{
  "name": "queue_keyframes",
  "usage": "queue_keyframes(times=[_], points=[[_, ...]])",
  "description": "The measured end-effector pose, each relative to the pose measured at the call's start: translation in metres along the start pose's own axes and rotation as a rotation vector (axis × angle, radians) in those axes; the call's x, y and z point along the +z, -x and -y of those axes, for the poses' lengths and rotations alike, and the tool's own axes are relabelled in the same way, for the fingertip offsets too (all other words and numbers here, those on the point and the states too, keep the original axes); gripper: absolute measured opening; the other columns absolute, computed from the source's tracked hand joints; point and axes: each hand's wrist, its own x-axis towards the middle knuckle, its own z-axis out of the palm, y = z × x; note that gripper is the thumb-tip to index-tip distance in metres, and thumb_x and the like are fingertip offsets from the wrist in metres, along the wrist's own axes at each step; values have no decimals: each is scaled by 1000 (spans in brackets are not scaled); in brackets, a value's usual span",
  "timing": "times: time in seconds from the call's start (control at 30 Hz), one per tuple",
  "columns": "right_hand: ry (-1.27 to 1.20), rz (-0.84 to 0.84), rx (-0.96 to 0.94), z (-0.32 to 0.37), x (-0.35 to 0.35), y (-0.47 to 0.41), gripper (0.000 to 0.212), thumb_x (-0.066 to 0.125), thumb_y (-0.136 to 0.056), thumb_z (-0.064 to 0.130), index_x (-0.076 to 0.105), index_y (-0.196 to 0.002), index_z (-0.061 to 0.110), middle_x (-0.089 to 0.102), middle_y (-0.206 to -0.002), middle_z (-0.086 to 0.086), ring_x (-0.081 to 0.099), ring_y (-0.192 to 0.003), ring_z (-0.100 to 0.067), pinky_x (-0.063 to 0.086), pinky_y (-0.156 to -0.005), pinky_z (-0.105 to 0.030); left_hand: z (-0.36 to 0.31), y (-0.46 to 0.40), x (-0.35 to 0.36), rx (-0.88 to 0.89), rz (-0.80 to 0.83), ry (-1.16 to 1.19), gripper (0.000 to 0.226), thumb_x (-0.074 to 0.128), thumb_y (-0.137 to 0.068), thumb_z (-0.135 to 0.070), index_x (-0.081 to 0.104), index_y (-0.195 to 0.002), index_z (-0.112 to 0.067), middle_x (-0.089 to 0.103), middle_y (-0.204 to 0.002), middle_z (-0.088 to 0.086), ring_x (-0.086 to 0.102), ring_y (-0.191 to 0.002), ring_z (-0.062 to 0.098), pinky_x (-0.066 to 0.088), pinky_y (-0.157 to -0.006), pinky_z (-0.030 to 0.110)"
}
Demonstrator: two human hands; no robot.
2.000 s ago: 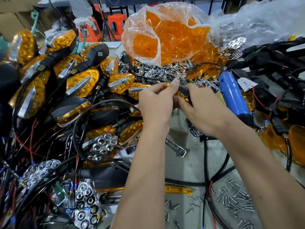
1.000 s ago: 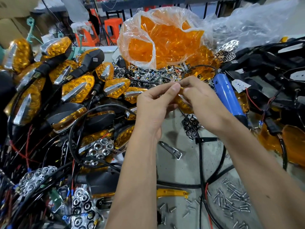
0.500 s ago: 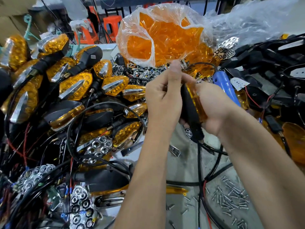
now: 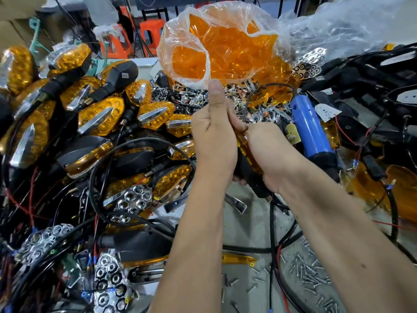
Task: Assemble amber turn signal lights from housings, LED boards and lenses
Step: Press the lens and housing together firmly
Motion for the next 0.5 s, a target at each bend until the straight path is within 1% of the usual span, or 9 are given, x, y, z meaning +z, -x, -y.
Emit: queue_keyframes(times=[0.03, 0.1, 0.17, 0.23, 0.3, 0.37, 0.4, 0.47, 0.5], points=[[13, -10, -22, -1, 1, 0, 66, 34, -104, 25, 67, -47, 18, 56, -48, -11, 48, -34, -22, 38, -41, -23, 0, 0, 0, 9, -12, -14, 70, 33, -111, -36, 48, -46, -18, 50, -47, -9, 50, -54, 12, 47, -65, 19], [49, -69, -68, 0, 2, 1, 62, 35, -100, 18, 67, -47, 22, 56, -48, -12, 50, -35, -23, 40, -42, -26, 0, -1, 0, 22, -30, -52, 69, 36, -112, -35, 49, -46, -19, 52, -46, -8, 52, -53, 13, 47, -66, 22], [51, -144, -95, 0, 2, -1, 52, 37, -96, 12, 64, -51, 16, 54, -48, -14, 49, -33, -25, 41, -43, -28, -1, -1, 1, 26, -42, -73, 69, 38, -111, -36, 49, -45, -18, 52, -45, -8, 51, -51, 11, 47, -63, 22], [41, -219, -86, -1, 3, -4, 36, 39, -94, 13, 59, -65, 12, 53, -51, -17, 50, -34, -28, 43, -44, -32, -2, -1, 2, 25, -58, -75, 70, 39, -111, -36, 48, -44, -18, 49, -44, -8, 48, -47, 8, 45, -58, 18], [19, -233, -52, -2, 3, -7, 23, 41, -96, 19, 56, -81, 10, 54, -56, -18, 53, -38, -29, 45, -45, -35, -2, -1, 0, 12, -94, -78, 71, 39, -111, -38, 46, -43, -17, 44, -42, -9, 44, -44, 5, 40, -54, 13], [-3, -172, -22, -1, 3, -6, 26, 40, -98, 29, 54, -85, 11, 58, -59, -19, 56, -43, -29, 47, -47, -36, -3, -2, -5, -26, -147, -86, 73, 38, -111, -41, 41, -41, -20, 38, -41, -12, 38, -43, 5, 36, -53, 14], [28, -132, -23, -1, 3, -6, 33, 39, -98, 35, 55, -82, 11, 61, -62, -20, 58, -46, -31, 48, -49, -37, -4, -3, -8, -54, -179, -82, 74, 38, -111, -43, 38, -40, -21, 36, -41, -13, 35, -43, 6, 36, -54, 19], [255, -114, -56, 0, 5, -4, 50, 34, -99, 46, 56, -78, 7, 67, -70, -23, 65, -49, -33, 52, -52, -38, -6, -5, -13, -114, -256, -60, 75, 39, -111, -45, 35, -40, -22, 34, -42, -10, 33, -44, 10, 33, -57, 29], [414, -147, -97, 1, 7, -1, 55, 32, -102, 49, 57, -78, 7, 68, -73, -22, 67, -48, -29, 54, -51, -34, -8, -5, -14, -143, -294, -44, 74, 39, -111, -44, 34, -41, -21, 33, -42, -9, 33, -44, 10, 32, -57, 30]])
